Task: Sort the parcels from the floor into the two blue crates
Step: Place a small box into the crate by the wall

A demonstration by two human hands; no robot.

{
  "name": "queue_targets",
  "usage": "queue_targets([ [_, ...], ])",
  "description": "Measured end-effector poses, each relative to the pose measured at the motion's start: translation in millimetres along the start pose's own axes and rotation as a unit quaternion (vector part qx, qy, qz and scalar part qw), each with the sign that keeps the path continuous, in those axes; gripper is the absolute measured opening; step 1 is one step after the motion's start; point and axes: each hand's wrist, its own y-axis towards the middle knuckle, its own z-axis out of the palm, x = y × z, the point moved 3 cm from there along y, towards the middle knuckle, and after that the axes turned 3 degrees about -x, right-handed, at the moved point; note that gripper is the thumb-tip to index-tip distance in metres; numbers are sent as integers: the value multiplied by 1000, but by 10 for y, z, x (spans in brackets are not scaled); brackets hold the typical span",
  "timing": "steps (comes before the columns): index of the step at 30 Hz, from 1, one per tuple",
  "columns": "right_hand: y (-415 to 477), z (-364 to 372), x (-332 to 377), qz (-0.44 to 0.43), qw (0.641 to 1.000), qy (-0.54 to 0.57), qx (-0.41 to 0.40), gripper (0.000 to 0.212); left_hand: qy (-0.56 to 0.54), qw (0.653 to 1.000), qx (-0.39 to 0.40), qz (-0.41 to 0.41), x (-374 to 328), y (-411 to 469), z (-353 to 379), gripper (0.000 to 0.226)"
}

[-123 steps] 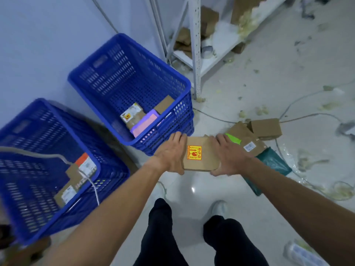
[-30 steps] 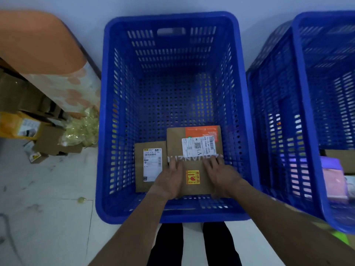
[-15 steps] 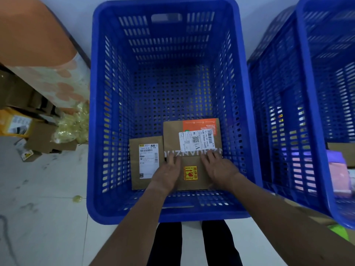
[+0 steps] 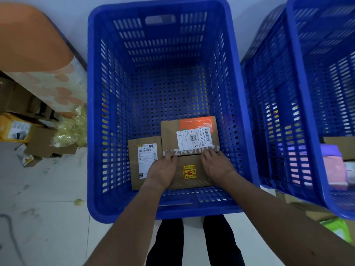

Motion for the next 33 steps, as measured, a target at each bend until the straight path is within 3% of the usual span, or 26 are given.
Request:
queue_targets([
  [3,-107,-102,-57,-11,1000,4,16,56,-29,999,-6,-14,88,-59,-52,82],
  [8,-482,-402,-154,-5,998,43,36,54,-93,994,-22,-48,103,-377,-311,64],
  [15,-1301,-861,-217,21,992,127,11,54,-206,972,4,-111,-136,-1196,-942,54],
  [21,-1900,-1327,-486,62,977,201,-12,55,-203,972,-23,-112,-457,-1591,-1694,37],
  [28,-2697,-1191,-619,138,954,266,-15,70,-201,977,-43,-51,-1113,-1726,-2103,40],
  [33,-3162,-937,-645,242,923,298,-6,62,-168,983,-69,41,-1426,-1715,-2325,28],
])
